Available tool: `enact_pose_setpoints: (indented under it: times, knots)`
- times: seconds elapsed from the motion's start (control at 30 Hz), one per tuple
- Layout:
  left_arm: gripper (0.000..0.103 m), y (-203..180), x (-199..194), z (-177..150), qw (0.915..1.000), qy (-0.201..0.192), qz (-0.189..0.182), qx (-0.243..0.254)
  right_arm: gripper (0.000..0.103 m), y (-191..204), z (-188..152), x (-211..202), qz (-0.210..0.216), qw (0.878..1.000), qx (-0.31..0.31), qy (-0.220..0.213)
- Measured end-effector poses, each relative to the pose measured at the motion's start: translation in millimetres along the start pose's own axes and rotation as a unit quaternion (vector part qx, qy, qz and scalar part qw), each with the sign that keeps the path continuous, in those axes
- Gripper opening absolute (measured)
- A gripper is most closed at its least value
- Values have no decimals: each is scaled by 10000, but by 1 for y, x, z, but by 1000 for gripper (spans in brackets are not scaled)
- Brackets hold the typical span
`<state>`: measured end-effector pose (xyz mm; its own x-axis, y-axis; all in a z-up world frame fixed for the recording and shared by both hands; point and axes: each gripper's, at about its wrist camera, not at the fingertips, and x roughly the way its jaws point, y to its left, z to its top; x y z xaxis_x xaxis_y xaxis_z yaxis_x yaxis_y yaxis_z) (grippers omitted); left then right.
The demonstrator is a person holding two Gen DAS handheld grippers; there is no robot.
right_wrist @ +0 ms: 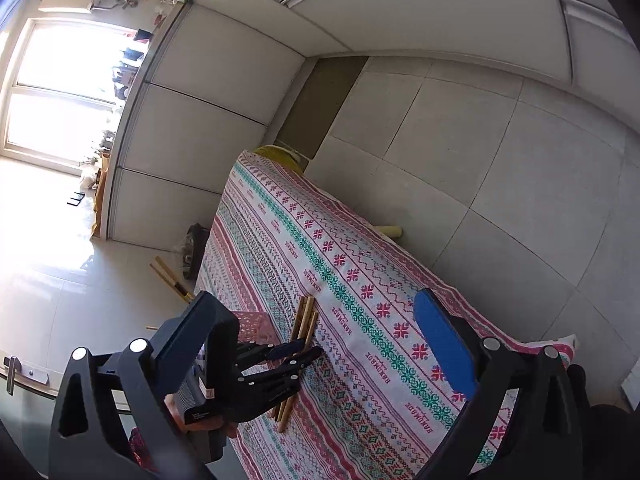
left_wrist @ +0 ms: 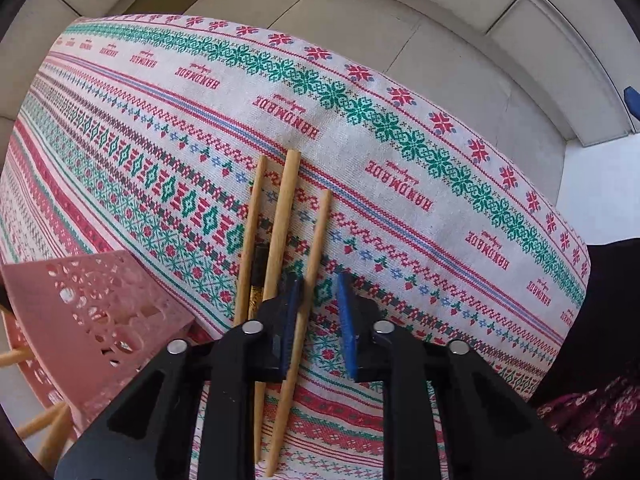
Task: Organize utensils
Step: 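Lower the left tool to the remaining chopsticks and close on one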
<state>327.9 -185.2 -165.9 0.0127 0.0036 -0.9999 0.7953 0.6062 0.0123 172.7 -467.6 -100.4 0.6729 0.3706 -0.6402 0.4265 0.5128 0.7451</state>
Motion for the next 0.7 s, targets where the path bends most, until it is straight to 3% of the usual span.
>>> enact_pose_setpoints:
  times: [0.1,0.2,0.27,0.37,0.5,0.57,0.7]
  knots:
    - [5,-14,0,-23,9985,-334,320,-291,96,1,-3,14,-233,9995,-55,186]
    - [5,-20,-3,-63,9937,-704,41,-868,96,8,-13,38,-489,9976,-217,447]
    - [5,-19,-11,-95,9856,-1048,-155,-1321,94,15,-24,62,-601,9942,-302,837]
    - [5,-11,-40,-150,9608,-1861,-458,-2002,79,24,-40,104,-759,9874,-212,1370]
    - [5,-6,-81,-217,9214,-2935,-638,-2467,41,34,-53,149,-1334,9806,-134,1431]
    - [5,-5,-96,-233,9100,-3247,-624,-2503,37,41,-56,163,-1580,9789,-184,1286]
    - [5,2,-117,-242,8935,-3661,-706,-2503,36,57,-63,180,-1686,9781,-165,1207]
